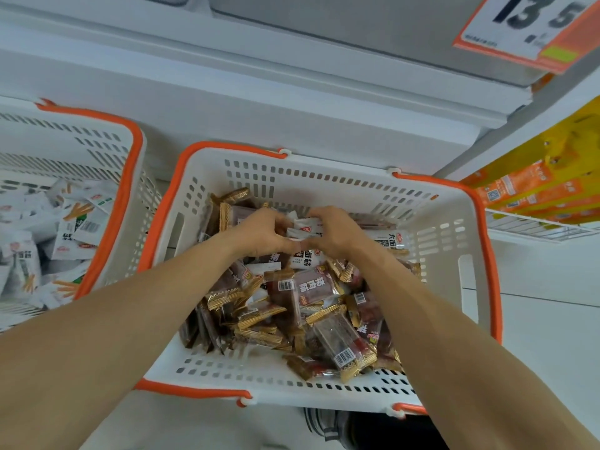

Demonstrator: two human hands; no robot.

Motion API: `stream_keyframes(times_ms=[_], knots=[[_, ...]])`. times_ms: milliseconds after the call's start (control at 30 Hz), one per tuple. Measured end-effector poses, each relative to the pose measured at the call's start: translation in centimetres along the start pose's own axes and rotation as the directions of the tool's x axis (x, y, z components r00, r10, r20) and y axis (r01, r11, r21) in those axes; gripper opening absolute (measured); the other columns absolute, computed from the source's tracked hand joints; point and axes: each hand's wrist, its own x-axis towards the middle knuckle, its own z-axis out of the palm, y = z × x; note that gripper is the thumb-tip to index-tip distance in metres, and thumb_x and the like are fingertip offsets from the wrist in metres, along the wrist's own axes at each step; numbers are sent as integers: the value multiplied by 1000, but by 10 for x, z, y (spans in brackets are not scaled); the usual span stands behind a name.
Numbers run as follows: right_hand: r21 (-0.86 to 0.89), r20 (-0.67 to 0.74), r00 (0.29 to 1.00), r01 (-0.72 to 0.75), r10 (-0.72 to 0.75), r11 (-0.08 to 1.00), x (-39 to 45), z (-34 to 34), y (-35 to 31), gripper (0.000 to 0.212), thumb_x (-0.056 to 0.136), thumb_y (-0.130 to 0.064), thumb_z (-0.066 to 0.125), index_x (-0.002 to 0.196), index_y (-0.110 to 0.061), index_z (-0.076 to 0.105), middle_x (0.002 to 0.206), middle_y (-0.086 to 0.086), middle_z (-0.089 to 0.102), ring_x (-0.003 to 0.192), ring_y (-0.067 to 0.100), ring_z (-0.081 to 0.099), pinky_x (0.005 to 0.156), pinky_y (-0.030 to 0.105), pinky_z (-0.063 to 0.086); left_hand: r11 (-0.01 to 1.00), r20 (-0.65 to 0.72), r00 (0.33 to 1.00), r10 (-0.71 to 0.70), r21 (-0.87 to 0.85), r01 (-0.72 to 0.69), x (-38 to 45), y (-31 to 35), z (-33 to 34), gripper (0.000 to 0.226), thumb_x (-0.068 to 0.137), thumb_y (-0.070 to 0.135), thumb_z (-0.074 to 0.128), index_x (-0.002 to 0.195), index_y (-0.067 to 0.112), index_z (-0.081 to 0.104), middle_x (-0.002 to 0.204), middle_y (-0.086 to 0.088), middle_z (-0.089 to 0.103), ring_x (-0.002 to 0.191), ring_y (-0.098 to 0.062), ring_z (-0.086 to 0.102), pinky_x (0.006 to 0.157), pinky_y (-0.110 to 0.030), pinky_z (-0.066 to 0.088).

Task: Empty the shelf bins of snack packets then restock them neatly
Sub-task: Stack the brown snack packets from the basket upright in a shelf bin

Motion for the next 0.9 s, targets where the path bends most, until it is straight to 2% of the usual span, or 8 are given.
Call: stream_keyframes(times_ms=[100,233,333,433,567,667,800,900], knots=[[36,-101,993,63,-59,997,-12,-16,-9,32,79,-33,84,102,-19,67,95,-3,69,82,15,64,69,30,49,992,-98,992,74,108,-64,-14,15,-8,40,81,52,75,107,23,65,94,11,66,86,-9,62,70,-21,46],[206,-249,966,120,-67,971,-43,-56,-28,30,83,-29,81,107,-24,65,102,-6,71,90,13,68,78,31,56,966,-244,947,207,207,-158,-30,33,-25,66,81,49,78,137,25,52,128,11,57,108,-8,56,86,-24,46],[295,-351,933,187,-76,937,-63,-80,-43,26,82,-24,83,100,-24,63,90,-8,70,78,6,69,65,26,56,981,-430,893,134,-68,-180,-45,43,-28,83,73,48,85,141,27,42,124,13,59,107,-5,61,89,-26,51],[439,-389,921,201,-17,876,-74,-83,-52,26,80,-23,85,96,-16,66,85,-2,74,75,12,72,64,34,60,868,-359,933,-12,-466,-168,-60,43,-26,92,60,64,87,132,17,54,119,3,71,109,-18,69,98,-44,53],[721,-299,937,96,183,686,-77,-51,-57,56,69,-35,92,112,-14,63,103,3,75,88,21,75,78,47,63,683,-52,996,-73,-730,12,-83,36,-8,53,83,46,69,126,16,65,123,-14,70,116,-37,63,104,-60,46],[818,-171,958,8,231,575,-81,-24,-57,60,72,-32,90,119,-12,59,110,6,74,93,22,75,82,48,62,613,-47,990,-132,-789,44,-92,21,10,48,80,39,79,120,14,70,123,-22,68,105,-40,63,103,-63,45],[712,-6,994,-69,105,699,-94,-18,-40,35,81,-29,84,109,-12,71,98,1,78,89,20,75,86,46,61,582,-91,977,-194,-812,40,-95,10,27,45,83,20,77,125,11,62,115,-14,73,91,-28,72,69,-37,59],[472,89,983,-186,163,862,-100,-42,-5,49,78,-49,82,113,-17,70,101,-7,73,94,16,69,91,38,55,633,-150,960,-235,-773,34,-87,10,37,41,84,7,76,122,11,61,113,-9,75,96,-25,74,77,-41,61]])
